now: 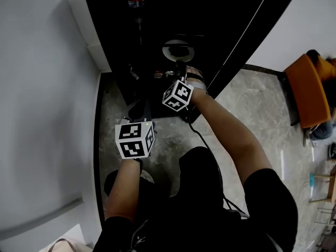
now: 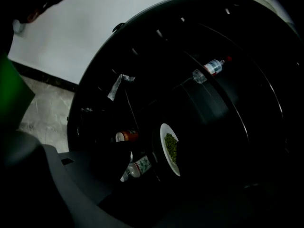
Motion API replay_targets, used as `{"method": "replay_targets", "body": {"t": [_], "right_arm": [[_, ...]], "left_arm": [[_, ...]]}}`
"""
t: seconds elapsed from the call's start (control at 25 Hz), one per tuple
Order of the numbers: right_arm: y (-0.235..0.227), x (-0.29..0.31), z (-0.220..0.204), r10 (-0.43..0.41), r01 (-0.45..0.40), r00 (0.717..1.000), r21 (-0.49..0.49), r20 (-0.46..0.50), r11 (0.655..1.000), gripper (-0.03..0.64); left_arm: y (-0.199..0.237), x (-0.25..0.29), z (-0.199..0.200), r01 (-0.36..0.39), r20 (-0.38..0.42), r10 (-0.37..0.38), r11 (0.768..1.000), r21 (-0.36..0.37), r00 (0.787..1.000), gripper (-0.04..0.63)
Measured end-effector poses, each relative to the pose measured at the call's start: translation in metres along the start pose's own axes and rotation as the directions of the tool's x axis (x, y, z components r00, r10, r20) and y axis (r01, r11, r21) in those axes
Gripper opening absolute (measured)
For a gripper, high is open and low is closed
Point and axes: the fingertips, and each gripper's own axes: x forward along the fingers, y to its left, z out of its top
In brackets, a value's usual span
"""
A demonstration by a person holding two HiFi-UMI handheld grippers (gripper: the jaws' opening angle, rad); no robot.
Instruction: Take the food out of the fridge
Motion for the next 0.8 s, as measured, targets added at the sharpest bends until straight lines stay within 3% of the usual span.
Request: {"method": "replay_targets", "body": {"t": [0.12, 0.28, 0.8], "right_arm": [[-0.001, 0.022, -0.014, -0.01, 0.002, 0.996, -0.091, -0.088, 0.996, 0.273], [0.002, 0.04, -0.031, 0.04, -0.06, 0.984, -0.114, -0.174, 0.992, 0.273], [0.012, 0.037, -0.026, 0.014, -0.045, 0.99, -0.229, -0.137, 0.972, 0.273]], "left_arm": [[0.004, -0.006, -0.004, -0.005, 0.002, 0.005, 1.0, -0.012, 1.0, 0.001], [0.01, -0.009, -0.013, -0.011, 0.008, 0.011, 1.0, 0.0, 1.0, 0.002], [0.013, -0.004, -0.025, 0.001, -0.002, -0.001, 0.999, -0.044, 1.0, 0.002]]}}
